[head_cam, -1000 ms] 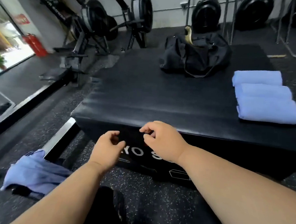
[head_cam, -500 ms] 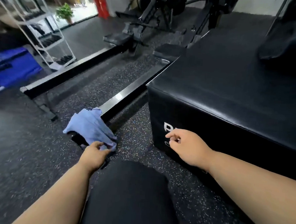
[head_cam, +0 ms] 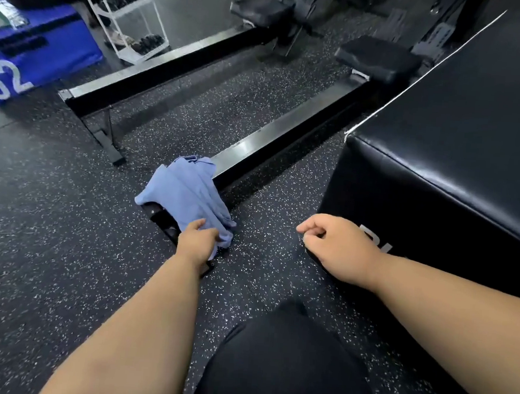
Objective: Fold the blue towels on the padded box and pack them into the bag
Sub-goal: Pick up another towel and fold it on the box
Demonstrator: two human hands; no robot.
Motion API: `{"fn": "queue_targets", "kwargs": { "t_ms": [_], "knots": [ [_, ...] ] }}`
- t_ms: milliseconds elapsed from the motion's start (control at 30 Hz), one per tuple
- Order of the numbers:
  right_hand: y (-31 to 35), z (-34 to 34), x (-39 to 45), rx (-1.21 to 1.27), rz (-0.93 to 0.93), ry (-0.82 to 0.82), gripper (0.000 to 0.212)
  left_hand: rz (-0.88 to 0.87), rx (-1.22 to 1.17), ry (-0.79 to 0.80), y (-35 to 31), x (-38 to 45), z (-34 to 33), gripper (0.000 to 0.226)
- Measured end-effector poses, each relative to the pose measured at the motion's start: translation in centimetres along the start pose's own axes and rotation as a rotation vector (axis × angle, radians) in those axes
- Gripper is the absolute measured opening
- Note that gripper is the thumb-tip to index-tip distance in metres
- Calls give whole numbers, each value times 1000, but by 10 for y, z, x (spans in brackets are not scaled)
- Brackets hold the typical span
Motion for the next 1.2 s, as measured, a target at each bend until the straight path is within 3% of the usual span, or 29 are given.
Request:
{"fn": "queue_targets", "kwargs": {
  "t_ms": [200,233,300,367,567,700,900,1067,1200],
  "knots": [
    [6,-10,30,35,-9,17,24,88,-209,-24,19,62,-6,71],
    [5,-11,33,31,-7,20,25,106,-236,-13,19,65,-7,63],
    [5,-11,36,43,-8,25,25,126,-286,-32,22,78,-12,14],
    [3,-10,37,51,-11,22,25,194,-363,-95,23,79,-12,22],
    [-3,-7,34,78,-29,6,25,161,-359,-166,0,53,0,29],
    [4,3,26,70,-19,-26,22,80,-358,-201,-20,43,18,9],
    [12,22,10,93,5,-80,24,-94,-294,-247,-81,7,57,23],
    [21,52,-23,191,2,-139,25,-221,-446,-139,-133,-28,84,16],
    [26,80,-58,243,5,-204,23,-306,-605,-78,-187,-95,110,26]
  ]
}}
Point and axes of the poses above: each hand's wrist, its own x-axis towards the middle knuckle, its own z-axis out of the back of the hand, y = z × x, the point moved 9 cm from there along x, towards the middle knuckle, and after that the axes turned 10 degrees about -y, right-handed, at the moved point
